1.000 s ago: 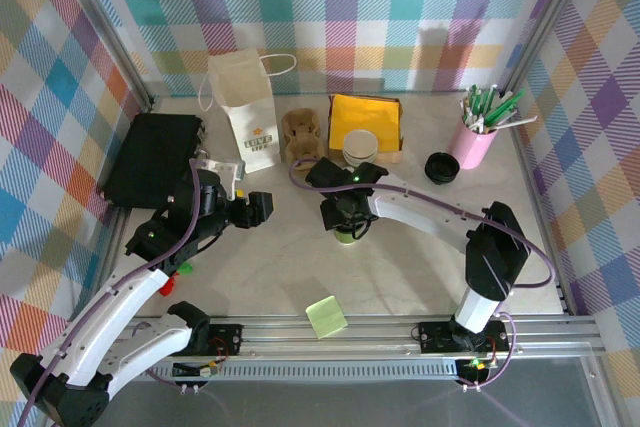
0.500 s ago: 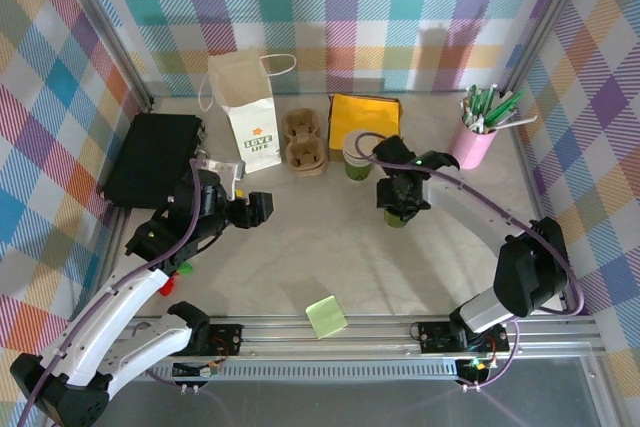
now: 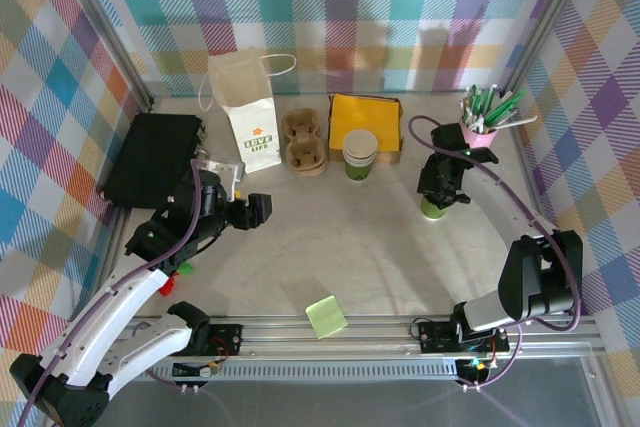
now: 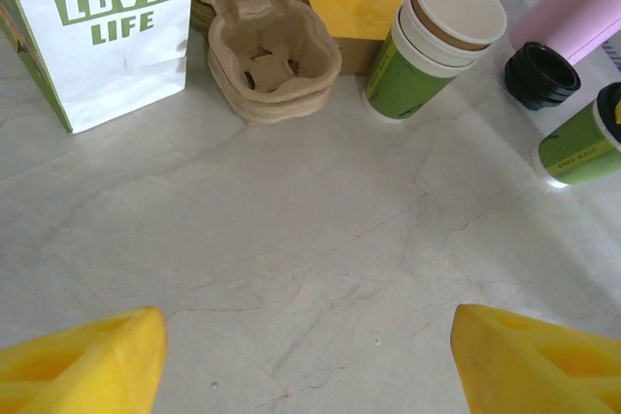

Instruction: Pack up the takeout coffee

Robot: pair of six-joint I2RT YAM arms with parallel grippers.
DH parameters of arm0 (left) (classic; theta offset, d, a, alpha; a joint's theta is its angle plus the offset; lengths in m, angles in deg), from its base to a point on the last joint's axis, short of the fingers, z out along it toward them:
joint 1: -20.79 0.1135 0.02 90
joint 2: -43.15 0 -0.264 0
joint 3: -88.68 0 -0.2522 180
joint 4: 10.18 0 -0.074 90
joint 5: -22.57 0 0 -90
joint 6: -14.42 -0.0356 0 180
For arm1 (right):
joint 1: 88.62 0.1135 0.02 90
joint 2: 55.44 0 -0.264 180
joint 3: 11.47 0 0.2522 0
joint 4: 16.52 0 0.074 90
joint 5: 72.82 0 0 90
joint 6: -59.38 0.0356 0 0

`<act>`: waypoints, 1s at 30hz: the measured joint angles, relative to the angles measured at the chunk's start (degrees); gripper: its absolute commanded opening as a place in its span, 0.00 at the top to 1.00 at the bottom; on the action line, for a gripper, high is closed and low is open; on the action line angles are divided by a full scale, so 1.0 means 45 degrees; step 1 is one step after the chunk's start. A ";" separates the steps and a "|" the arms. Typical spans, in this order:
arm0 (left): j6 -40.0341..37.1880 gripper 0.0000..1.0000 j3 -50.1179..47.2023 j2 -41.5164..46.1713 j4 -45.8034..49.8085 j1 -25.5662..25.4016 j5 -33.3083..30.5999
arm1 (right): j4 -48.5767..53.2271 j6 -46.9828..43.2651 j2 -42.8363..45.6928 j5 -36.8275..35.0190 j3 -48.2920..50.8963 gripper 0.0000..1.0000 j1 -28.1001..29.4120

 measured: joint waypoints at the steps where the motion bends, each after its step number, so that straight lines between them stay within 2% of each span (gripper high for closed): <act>1: 0.0000 0.23 0.0000 0.0005 0.0015 0.0000 0.0000 | -0.0034 -0.0073 0.0000 0.0063 0.0000 0.26 -0.0287; 10: 0.0000 0.23 0.0044 0.0024 0.0019 0.0000 0.0000 | -0.0495 -0.0180 -0.0257 0.0228 -0.0092 0.25 -0.1982; 17: -0.0005 0.23 0.0044 0.0097 0.0024 0.0000 0.0000 | -0.0597 -0.0175 -0.0627 0.0126 -0.0393 0.21 -0.2157; 30: 0.0000 0.23 0.0083 0.0097 0.0053 0.0000 0.0005 | -0.0209 -0.0189 -0.0719 0.0136 -0.0821 0.09 -0.2220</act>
